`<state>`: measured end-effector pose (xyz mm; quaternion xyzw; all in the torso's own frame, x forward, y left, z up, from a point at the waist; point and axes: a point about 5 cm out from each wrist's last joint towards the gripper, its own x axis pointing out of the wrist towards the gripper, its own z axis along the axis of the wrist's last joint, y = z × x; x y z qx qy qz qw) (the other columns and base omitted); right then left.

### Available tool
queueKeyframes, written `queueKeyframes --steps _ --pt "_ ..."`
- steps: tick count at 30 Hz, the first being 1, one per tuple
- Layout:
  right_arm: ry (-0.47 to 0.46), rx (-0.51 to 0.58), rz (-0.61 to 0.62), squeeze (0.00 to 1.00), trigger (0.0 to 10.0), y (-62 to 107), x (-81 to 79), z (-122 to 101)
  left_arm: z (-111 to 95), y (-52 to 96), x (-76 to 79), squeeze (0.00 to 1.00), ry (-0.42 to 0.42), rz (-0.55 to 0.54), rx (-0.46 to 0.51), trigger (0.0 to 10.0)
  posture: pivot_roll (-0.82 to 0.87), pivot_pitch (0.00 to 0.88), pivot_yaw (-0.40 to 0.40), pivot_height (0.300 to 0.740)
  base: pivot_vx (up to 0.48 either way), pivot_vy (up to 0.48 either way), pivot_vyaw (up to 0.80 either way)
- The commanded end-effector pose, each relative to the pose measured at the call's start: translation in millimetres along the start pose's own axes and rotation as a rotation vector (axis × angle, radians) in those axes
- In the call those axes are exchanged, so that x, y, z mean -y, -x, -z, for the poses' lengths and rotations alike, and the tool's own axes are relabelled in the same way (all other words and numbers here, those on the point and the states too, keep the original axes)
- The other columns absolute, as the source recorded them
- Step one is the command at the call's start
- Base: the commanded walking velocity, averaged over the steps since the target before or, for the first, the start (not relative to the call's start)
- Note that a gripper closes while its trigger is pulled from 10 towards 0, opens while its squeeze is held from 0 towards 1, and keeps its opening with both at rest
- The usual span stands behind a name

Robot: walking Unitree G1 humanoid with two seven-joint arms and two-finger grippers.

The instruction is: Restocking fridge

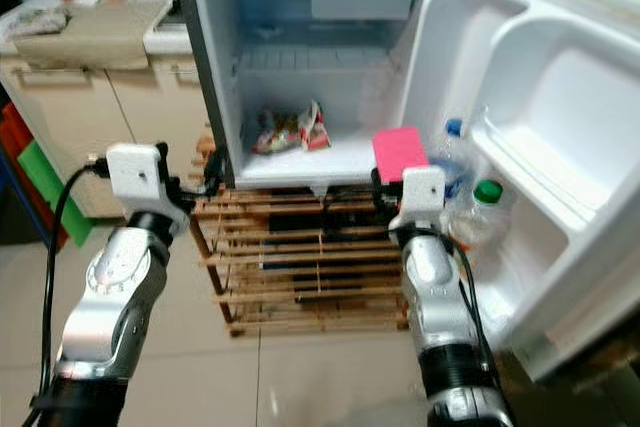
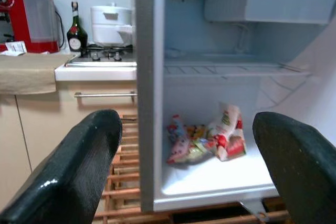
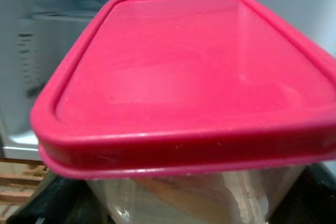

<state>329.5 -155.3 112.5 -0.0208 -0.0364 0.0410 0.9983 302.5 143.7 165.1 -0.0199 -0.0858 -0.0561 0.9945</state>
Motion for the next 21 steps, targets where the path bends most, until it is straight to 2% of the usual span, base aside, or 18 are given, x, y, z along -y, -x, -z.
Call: queueKeyframes --steps 1,21 --pt "-0.002 0.036 -0.013 0.0 0.0 -4.3 -0.9 -8 -3 0.7 0.6 0.0 0.004 0.011 0.019 10.0 -0.08 0.0 0.02 0.74 0.405 0.0 0.0" --pt "-0.008 0.04 -0.052 0.0 0.0 -11.5 -7.2 -14 -11 2.9 13.4 0.0 -0.039 0.1 0.065 10.0 -0.08 0.0 0.022 0.74 0.46 0.0 0.0"
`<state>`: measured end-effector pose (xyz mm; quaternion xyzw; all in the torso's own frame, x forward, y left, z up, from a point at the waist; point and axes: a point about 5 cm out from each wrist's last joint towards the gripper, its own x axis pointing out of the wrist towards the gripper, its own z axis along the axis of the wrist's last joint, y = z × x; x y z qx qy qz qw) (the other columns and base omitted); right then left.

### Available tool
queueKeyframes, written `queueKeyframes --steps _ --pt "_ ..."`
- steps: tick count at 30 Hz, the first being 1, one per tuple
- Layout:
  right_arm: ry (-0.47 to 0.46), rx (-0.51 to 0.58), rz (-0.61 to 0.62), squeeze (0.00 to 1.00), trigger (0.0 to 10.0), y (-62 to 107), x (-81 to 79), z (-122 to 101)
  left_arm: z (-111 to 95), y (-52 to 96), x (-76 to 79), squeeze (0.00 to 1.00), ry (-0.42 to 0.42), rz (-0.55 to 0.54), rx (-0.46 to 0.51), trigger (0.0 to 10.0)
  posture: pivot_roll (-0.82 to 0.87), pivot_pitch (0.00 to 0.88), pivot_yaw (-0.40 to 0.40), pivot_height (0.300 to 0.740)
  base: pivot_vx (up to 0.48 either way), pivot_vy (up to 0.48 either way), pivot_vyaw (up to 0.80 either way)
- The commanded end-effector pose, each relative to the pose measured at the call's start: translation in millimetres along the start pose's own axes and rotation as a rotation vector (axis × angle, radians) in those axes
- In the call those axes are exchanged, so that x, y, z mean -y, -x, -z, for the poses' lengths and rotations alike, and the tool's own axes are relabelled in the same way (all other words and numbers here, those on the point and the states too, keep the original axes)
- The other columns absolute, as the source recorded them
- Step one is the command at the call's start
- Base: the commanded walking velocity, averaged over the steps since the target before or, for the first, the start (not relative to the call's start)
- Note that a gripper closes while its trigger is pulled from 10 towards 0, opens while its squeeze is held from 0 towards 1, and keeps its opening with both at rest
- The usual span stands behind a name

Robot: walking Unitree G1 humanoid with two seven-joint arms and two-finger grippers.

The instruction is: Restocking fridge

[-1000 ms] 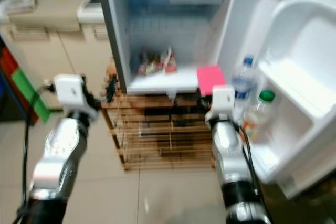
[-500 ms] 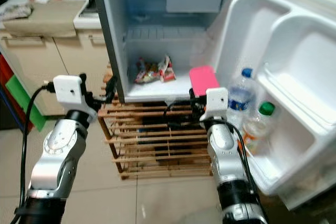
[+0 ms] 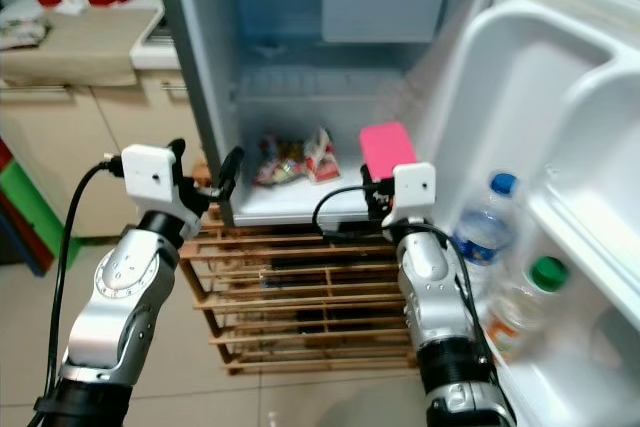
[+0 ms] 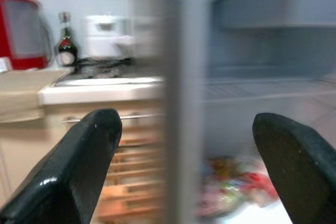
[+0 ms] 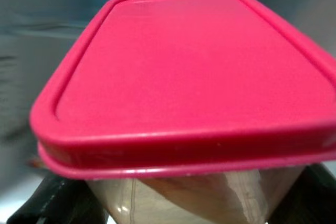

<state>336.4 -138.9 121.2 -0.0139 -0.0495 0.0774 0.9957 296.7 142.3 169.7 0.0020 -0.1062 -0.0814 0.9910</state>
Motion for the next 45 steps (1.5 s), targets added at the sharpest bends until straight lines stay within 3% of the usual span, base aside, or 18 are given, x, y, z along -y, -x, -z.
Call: queueKeyframes --steps 1,12,16,18,24,28,30,36,38,43,45 --pt "0.005 0.013 0.013 0.0 0.0 -3.6 6.2 -7 -8 -2.6 11.9 0.0 -0.005 0.05 0.035 10.0 -0.08 0.0 0.022 0.74 0.435 0.0 0.0" --pt "-0.008 0.009 -0.029 0.0 0.0 -17.7 -9.2 -12 -11 -3.2 17.1 0.0 -0.012 0.077 0.04 10.0 -0.07 0.0 0.021 0.74 0.04 0.0 0.0" --pt "-0.019 0.016 -0.072 0.0 0.0 -30.2 -27.3 -19 -11 -2.9 18.3 0.0 -0.017 0.094 0.029 10.0 -0.05 0.0 0.016 0.74 0.0 0.0 0.0" --pt "0.013 -0.009 -0.059 0.0 0.0 -34.4 -28.5 -18 -11 -2.2 19.3 0.0 -0.022 0.107 0.024 10.0 -0.05 0.0 0.012 0.74 0.0 0.0 0.0" --pt "0.074 -0.067 0.053 0.0 0.0 -32.4 -15.9 -5 -11 2.2 22.7 0.0 -0.079 0.144 -0.006 10.0 0.03 0.0 0.001 0.74 0.0 0.0 0.0" --pt "0.1 -0.105 0.129 0.0 0.0 -28.4 -10.7 7 -18 11.4 23.8 0.0 -0.045 0.189 -0.007 10.0 0.06 0.0 0.023 0.74 0.0 0.0 0.0" --pt "0.065 -0.175 0.209 0.0 0.0 -22.7 -3.2 22 -20 22.4 19.6 0.0 -0.014 0.204 -0.044 10.0 0.09 0.0 0.054 0.74 0.0 0.0 0.0" --pt "-0.003 -0.278 0.296 0.0 0.0 -13.7 7.2 42 -21 41.2 15.9 0.0 -0.012 0.235 -0.118 10.0 0.12 0.049 0.103 0.74 0.0 0.0 0.0" --pt "-0.008 -0.286 0.32 0.0 0.0 -11.5 9.4 45 -23 50.5 15.5 0.0 -0.012 0.244 -0.139 10.0 0.13 0.071 0.117 0.74 0.0 0.0 0.0" --pt "-0.022 -0.3 0.357 0.0 0.0 -10.9 13.9 47 -24 58.1 15.2 0.0 -0.006 0.251 -0.172 10.0 0.15 0.096 0.132 0.74 0.0 0.0 0.0" --pt "-0.056 -0.29 0.399 0.0 0.0 -12.3 19.9 45 -28 70.4 14.9 0.0 -0.002 0.261 -0.213 10.0 0.17 0.121 0.144 0.74 0.0 0.0 0.0"
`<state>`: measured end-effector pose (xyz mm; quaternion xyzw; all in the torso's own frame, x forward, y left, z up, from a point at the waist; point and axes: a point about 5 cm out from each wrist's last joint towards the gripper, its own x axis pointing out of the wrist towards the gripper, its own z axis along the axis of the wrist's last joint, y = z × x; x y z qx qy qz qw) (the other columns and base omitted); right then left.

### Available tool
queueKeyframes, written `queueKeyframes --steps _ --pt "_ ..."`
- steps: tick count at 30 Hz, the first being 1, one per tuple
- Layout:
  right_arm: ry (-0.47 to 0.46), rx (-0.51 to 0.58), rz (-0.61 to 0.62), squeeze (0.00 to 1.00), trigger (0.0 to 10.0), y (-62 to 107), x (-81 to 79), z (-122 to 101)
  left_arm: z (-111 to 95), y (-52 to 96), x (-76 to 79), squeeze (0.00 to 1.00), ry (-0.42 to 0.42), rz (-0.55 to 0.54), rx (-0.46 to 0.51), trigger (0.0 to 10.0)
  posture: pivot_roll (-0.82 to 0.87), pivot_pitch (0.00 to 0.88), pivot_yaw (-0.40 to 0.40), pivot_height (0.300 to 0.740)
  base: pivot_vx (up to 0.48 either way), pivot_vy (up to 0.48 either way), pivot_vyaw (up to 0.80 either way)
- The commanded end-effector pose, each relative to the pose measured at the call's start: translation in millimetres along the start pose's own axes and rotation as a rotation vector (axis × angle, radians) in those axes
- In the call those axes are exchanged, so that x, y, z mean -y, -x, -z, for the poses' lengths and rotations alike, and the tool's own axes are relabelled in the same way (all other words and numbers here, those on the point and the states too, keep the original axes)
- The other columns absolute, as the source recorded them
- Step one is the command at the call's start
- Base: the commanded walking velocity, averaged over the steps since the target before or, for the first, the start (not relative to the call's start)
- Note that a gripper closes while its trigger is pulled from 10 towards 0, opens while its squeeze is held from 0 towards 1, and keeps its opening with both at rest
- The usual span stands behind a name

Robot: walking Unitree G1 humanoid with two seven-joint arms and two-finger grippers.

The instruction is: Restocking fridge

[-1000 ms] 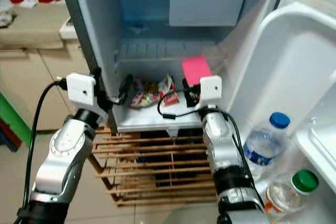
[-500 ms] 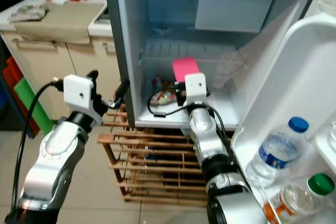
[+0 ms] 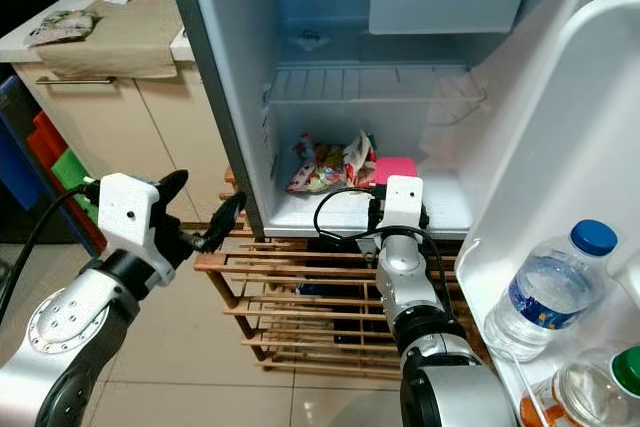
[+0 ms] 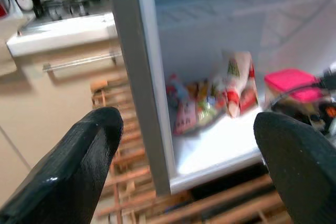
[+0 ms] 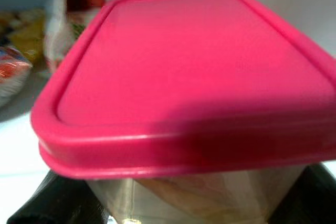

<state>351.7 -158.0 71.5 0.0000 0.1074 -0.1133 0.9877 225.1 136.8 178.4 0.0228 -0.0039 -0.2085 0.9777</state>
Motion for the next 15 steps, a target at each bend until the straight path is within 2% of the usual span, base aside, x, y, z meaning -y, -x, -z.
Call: queueKeyframes --steps 1,8,9,10,11,12,15 --pt "-0.024 0.047 0.004 0.0 0.0 -3.4 -3.0 -12 -5 7.9 -0.1 0.0 -0.002 0.001 -0.017 10.0 0.18 0.125 0.144 0.74 0.0 0.0 0.0" --pt "0.038 0.111 -0.042 0.0 0.0 -4.9 -14.8 -25 -4 15.6 1.7 0.0 0.011 -0.005 -0.05 10.0 0.18 0.142 0.147 0.74 0.0 0.0 0.0" --pt "0.037 0.115 -0.053 0.0 8.4 -4.7 -17.3 -26 -4 16.8 3.0 0.0 0.013 -0.004 -0.054 10.0 0.17 0.148 0.147 0.74 0.0 0.0 0.0" --pt "0.073 0.163 -0.073 0.79 10.0 -3.9 -25.8 -33 -4 18.3 5.1 0.0 0.02 0.0 -0.064 10.0 0.17 0.155 0.149 0.74 0.0 0.0 0.0" --pt "0.073 0.163 -0.073 0.79 10.0 -3.9 -25.8 -33 -4 18.3 5.1 0.0 0.02 0.0 -0.064 10.0 0.17 0.155 0.149 0.74 0.0 0.0 0.0" --pt "0.097 0.198 -0.098 1.0 10.0 -2.9 -32.6 -39 -4 18.7 5.6 0.0 0.025 0.0 -0.07 10.0 0.17 0.156 0.15 0.74 0.0 0.0 0.0" --pt "0.128 0.229 -0.112 1.0 10.0 -2.9 -39.9 -46 -4 19.5 7.1 0.0 0.031 0.003 -0.079 10.0 0.17 0.162 0.154 0.74 0.0 0.0 0.0"
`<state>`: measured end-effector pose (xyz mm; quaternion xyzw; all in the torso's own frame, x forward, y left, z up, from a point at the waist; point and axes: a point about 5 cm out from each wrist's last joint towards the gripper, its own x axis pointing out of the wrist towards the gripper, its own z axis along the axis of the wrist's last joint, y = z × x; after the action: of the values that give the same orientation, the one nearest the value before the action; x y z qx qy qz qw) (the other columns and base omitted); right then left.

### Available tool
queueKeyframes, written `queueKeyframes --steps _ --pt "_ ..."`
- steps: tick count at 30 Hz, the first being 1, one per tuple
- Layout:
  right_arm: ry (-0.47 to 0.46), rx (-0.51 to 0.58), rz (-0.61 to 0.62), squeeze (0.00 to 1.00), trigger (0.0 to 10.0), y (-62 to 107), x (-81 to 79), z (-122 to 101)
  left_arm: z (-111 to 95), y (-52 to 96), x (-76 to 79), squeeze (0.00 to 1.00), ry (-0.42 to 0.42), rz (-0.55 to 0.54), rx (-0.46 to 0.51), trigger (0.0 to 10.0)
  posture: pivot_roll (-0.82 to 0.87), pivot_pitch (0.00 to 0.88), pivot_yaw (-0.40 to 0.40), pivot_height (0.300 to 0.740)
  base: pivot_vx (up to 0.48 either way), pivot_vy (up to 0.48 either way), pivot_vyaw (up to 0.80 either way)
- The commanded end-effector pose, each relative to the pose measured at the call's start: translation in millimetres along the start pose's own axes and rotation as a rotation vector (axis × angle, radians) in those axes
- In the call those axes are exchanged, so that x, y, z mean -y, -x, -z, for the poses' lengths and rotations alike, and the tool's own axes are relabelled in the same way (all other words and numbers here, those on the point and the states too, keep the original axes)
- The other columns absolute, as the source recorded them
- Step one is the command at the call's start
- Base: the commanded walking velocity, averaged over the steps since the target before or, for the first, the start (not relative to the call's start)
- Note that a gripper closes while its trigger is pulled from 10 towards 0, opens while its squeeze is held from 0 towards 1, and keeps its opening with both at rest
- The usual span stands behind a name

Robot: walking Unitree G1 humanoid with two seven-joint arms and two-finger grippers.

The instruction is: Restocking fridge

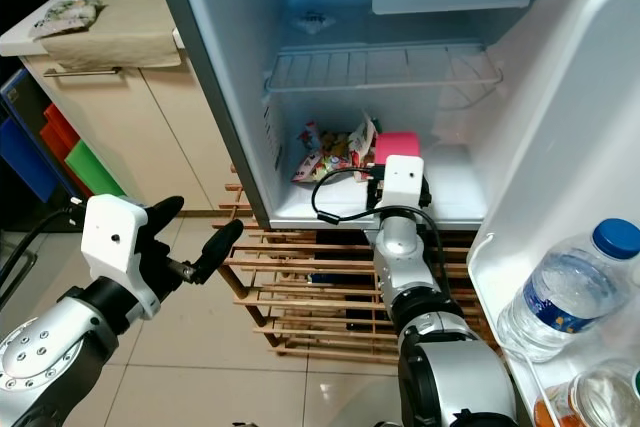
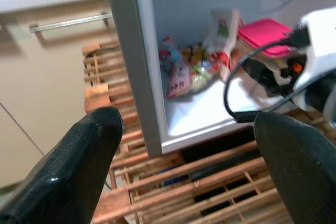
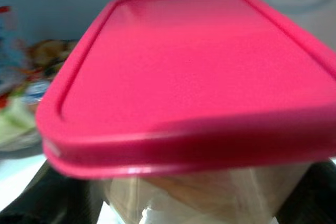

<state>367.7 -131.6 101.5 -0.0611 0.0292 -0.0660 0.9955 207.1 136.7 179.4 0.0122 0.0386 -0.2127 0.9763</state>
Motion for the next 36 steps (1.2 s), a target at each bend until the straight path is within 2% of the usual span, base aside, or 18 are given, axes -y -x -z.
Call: queueKeyframes --steps 1,8,13,18,20,22,23,24,30,32,36 --pt "0.038 0.058 -0.017 1.0 10.0 -6.8 -10.4 -20 -2 3.8 0.8 0.0 -0.002 -0.003 -0.007 10.0 0.17 0.162 0.156 0.74 0.0 0.0 0.0" --pt "0.079 0.025 0.043 1.0 10.0 -16.6 0.4 -30 -2 6.4 2.0 0.0 0.002 0.001 -0.025 10.0 0.18 0.163 0.159 0.74 0.0 0.0 0.0" --pt "0.028 -0.029 0.061 1.0 10.0 -18.7 3.0 -29 -1 7.6 3.0 0.0 0.008 -0.001 -0.033 10.0 0.18 0.163 0.153 0.74 0.0 0.0 0.0" --pt "-0.102 -0.136 0.066 1.0 10.0 -16.4 0.7 -18 0 6.1 5.8 0.0 0.024 0.0 -0.037 10.0 0.16 0.169 0.143 0.74 0.0 0.0 0.0" --pt "-0.099 -0.159 0.075 1.0 10.0 -14.8 -0.3 -14 0 5.6 5.7 0.0 0.032 -0.005 -0.037 10.0 0.16 0.174 0.139 0.74 0.0 0.0 0.0" --pt "-0.057 -0.168 0.074 1.0 10.0 -13.4 -2.5 -11 1 5.1 6.1 0.0 0.038 -0.007 -0.038 10.0 0.16 0.176 0.134 0.74 0.0 0.0 0.0" --pt "-0.041 -0.163 0.07 0.81 10.0 -13.0 -3.7 -11 1 4.9 6.4 0.0 0.039 -0.008 -0.038 10.0 0.16 0.176 0.133 0.74 0.0 0.0 0.0" --pt "-0.03 -0.149 0.062 0.0 10.0 -13.1 -5.3 -13 1 4.5 6.8 0.0 0.04 -0.008 -0.039 10.0 0.15 0.177 0.129 0.74 0.0 0.0 0.0" --pt "0.01 0.006 0.047 0.0 10.0 -12.9 -16.3 -32 1 2.5 6.7 0.0 0.047 -0.02 -0.03 10.0 0.14 0.178 0.112 0.74 0.0 0.0 0.0" --pt "0.021 0.093 0.069 0.0 10.0 -10.4 -15.8 -39 0 1.0 7.3 0.0 0.048 -0.022 -0.021 10.0 0.13 0.176 0.105 0.74 0.0 0.0 0.0" --pt "0.039 0.182 0.097 0.0 10.0 -4.8 -13.4 -45 0 -0.6 7.0 0.0 0.049 -0.027 -0.017 10.0 0.12 0.173 0.1 0.74 0.0 0.0 0.0"
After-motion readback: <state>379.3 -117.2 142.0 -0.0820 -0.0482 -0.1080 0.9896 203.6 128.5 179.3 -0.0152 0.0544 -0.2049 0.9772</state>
